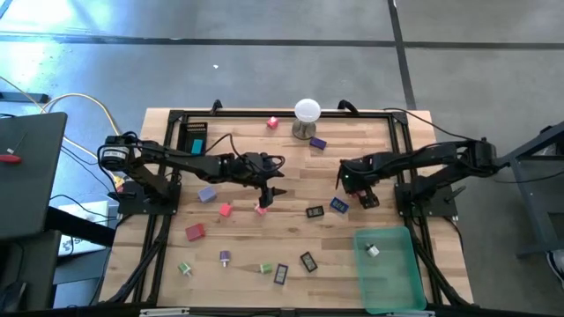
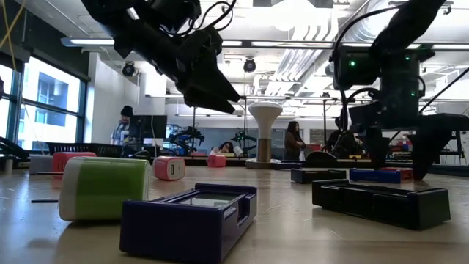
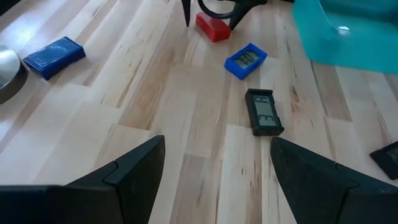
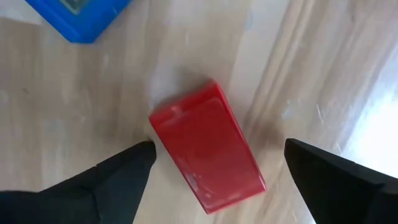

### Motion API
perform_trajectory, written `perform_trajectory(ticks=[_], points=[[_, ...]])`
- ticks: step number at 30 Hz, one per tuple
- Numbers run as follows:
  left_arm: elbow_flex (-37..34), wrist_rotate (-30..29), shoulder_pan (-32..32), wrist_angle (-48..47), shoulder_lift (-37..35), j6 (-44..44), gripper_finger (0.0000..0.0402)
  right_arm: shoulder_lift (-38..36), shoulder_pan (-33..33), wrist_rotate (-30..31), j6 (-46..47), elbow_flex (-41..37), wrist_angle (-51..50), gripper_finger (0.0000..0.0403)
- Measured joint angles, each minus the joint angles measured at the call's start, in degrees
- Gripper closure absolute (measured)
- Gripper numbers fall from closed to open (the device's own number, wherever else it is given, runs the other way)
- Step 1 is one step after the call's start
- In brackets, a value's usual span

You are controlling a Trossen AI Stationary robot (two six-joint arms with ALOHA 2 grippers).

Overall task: Pick & Place Office items
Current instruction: Put the red digital clock into the black bin

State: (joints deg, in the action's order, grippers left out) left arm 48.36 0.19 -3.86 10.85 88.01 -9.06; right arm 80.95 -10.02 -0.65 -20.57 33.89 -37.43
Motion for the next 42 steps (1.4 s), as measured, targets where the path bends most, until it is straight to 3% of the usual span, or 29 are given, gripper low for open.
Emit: perform_trajectory(ticks=[6,11,19,27,36,42], points=[[0.00,0.00,0.00,-0.01,0.00,0.00,0.0117,0.09,-0.07,-0.63,0.47,-0.09,1.27,0.0046],[0.00,-0.02,-0.13,0.02,0.00,0.02,0.0117,0.12,-1.80,-1.10,0.80,-0.16,1.24,0.0070],[0.00,-0.02,-0.15,0.56,0.00,0.02,0.0117,0.17,-4.01,-2.38,6.41,-0.25,3.37,0.0150],[0.00,-0.02,1.04,0.72,0.00,0.04,0.0117,0.22,-3.98,-2.51,7.61,-0.31,5.56,0.0259],[0.00,-0.02,2.63,0.66,0.00,0.06,0.0117,0.33,-0.74,1.21,9.92,-0.33,10.77,0.0261],[0.00,0.52,4.91,0.66,0.00,0.27,0.0117,0.07,3.19,0.15,12.98,-0.31,17.80,0.0248]])
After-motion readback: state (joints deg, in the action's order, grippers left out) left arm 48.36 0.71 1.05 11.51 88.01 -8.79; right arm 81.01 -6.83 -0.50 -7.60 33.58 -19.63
